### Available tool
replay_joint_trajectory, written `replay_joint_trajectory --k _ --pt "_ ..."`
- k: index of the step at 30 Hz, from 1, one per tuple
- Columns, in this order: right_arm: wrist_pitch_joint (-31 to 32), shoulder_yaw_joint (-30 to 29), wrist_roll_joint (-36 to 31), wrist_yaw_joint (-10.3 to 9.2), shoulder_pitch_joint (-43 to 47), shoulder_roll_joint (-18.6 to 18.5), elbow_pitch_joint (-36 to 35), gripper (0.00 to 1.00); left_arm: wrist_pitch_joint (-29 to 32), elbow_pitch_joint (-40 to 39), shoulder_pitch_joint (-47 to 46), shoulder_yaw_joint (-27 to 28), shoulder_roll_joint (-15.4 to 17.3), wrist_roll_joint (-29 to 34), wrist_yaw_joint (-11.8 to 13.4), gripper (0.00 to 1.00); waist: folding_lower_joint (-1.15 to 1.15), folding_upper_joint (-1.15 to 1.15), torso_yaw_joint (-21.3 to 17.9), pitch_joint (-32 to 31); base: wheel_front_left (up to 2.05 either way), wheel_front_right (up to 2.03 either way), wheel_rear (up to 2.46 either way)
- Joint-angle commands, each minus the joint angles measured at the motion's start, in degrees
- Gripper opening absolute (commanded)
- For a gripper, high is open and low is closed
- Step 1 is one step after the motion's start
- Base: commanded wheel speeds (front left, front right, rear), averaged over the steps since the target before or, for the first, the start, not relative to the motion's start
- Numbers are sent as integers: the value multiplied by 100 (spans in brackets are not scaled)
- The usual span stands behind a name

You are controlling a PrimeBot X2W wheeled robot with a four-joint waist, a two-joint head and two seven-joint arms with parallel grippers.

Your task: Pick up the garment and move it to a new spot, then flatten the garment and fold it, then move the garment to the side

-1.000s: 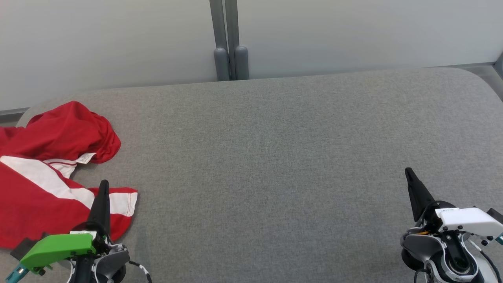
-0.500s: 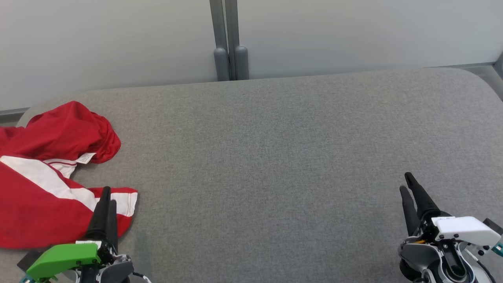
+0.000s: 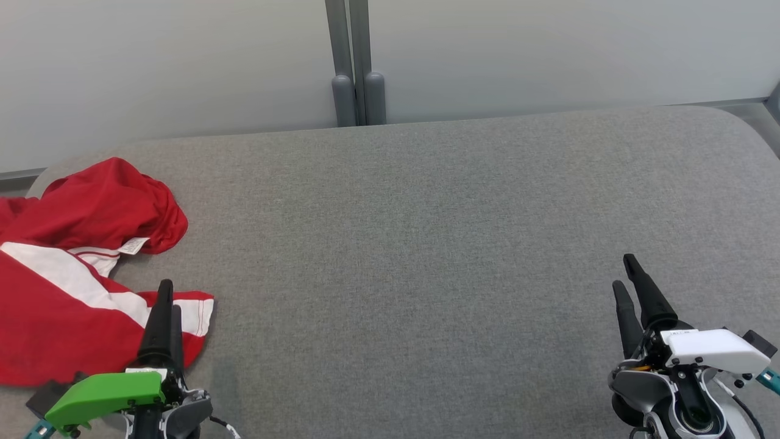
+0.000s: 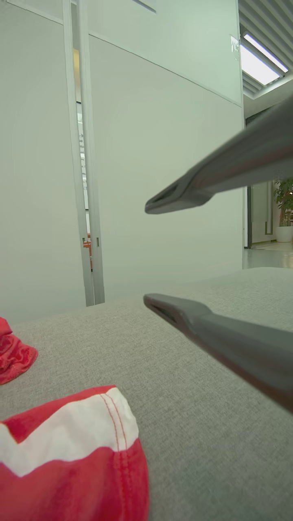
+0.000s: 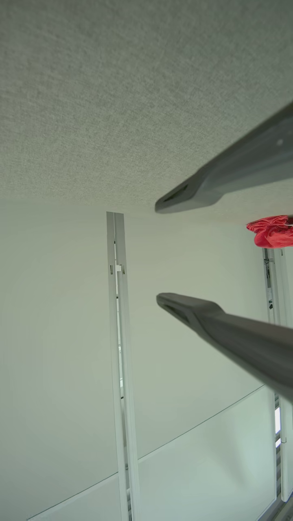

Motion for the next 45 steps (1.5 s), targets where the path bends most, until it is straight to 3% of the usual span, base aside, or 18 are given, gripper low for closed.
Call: replay_joint_trajectory --k 1,17,34,45 --pt "-71 58 -67 1 -183 -54 -178 100 -70 -152 -176 -17 44 168 -11 100 0 0 1 -4 0 0 0" --pt "-480 463 -1296 2 -254 -187 -647 100 -442 -418 -154 -191 36 2071 51 100 0 0 37 -27 0 0 0" --pt "-817 758 -3777 2 -281 -304 -607 100 -778 -377 -115 -594 127 4569 279 100 0 0 17 -61 0 0 0" --pt "-1004 995 -4991 2 -317 -332 -324 100 -963 -305 -114 -774 150 5488 492 100 0 0 25 -102 0 0 0"
